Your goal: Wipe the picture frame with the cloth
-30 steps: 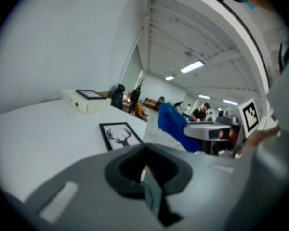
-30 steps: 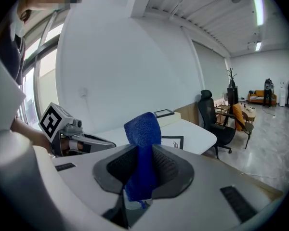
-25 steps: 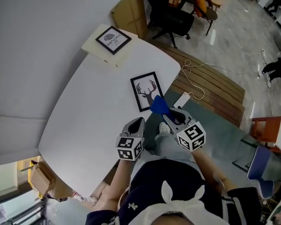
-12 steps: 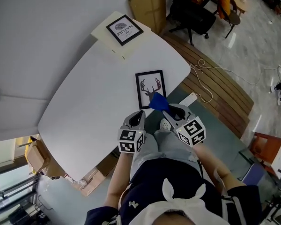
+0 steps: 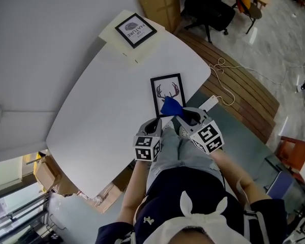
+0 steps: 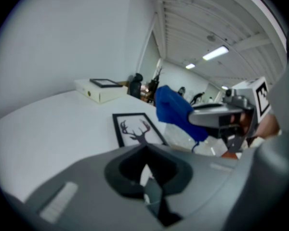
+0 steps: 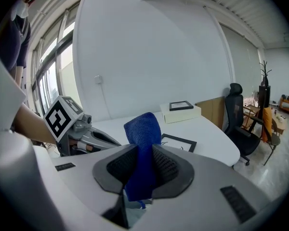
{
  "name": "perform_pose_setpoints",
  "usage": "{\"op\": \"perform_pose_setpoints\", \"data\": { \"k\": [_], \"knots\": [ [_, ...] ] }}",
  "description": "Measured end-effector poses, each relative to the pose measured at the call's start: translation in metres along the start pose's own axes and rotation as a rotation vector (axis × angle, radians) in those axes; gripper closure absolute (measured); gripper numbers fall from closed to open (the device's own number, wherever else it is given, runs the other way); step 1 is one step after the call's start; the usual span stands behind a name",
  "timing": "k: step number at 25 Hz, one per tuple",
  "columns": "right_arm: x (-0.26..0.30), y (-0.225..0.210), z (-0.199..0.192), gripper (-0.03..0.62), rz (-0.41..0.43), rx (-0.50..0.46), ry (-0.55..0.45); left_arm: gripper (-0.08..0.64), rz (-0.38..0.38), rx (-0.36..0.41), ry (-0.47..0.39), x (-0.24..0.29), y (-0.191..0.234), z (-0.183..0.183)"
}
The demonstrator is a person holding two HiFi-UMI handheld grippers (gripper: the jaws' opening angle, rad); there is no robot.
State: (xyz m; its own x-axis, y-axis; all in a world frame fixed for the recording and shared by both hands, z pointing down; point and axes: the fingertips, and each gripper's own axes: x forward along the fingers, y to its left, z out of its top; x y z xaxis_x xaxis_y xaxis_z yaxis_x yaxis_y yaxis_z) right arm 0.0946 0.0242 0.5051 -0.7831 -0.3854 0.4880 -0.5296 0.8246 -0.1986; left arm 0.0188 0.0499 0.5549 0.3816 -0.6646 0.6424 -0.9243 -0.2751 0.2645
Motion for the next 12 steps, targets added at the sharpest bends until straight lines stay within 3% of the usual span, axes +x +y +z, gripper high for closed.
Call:
{"op": "perform_pose_setpoints", "data": {
  "k": [12],
  "knots": [
    [0.015,-0.020,0.021,0.503,-0.086,-0.057,0.010,0.557,-0.034,0.025,0.030,0.014,0.015,-0.013]
  ]
}}
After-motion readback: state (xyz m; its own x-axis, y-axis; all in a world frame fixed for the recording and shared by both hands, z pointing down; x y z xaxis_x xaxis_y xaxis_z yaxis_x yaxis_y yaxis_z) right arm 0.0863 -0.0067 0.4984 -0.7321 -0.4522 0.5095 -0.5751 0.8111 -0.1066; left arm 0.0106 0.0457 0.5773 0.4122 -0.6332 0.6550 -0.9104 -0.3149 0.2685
